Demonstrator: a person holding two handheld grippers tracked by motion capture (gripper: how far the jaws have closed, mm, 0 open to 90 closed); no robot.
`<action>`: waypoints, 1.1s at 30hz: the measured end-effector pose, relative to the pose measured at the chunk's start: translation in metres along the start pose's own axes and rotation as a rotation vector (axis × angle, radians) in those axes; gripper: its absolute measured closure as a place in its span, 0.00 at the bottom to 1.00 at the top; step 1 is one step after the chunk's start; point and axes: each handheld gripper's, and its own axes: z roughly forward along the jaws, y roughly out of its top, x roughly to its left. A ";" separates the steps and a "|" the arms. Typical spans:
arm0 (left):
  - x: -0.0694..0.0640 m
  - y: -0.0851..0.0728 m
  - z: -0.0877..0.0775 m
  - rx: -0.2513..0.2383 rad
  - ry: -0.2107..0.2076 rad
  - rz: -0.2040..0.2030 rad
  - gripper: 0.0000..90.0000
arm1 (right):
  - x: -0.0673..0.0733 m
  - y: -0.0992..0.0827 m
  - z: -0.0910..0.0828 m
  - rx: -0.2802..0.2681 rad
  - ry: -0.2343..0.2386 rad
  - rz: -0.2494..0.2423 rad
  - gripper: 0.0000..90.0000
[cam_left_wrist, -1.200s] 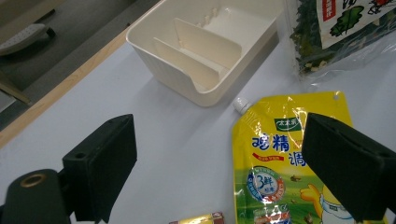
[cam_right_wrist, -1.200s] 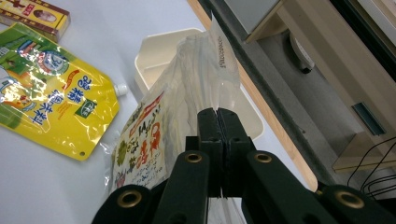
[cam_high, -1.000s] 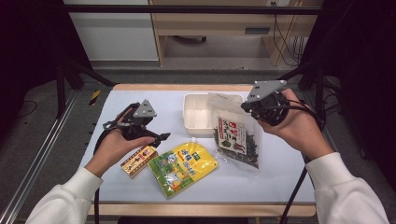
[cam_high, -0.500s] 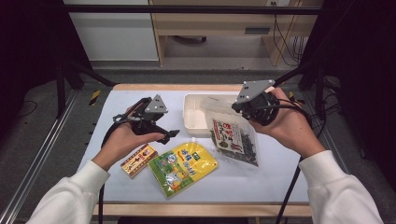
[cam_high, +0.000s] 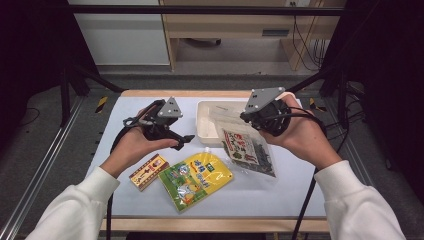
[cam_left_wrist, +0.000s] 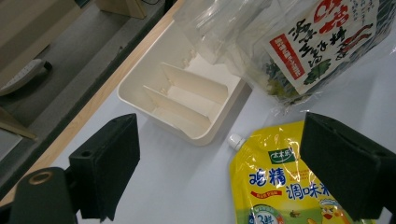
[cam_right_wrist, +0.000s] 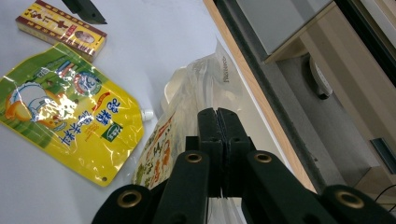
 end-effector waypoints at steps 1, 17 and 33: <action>0.000 0.001 0.000 -0.008 0.000 0.000 0.13 | 0.000 0.001 0.000 0.001 -0.001 -0.006 1.00; -0.006 0.013 0.007 -0.022 -0.014 0.061 0.19 | 0.010 0.007 0.000 -0.015 0.023 -0.028 1.00; -0.005 0.027 0.021 -0.052 -0.029 0.091 0.21 | 0.018 0.011 0.002 -0.028 0.037 -0.042 1.00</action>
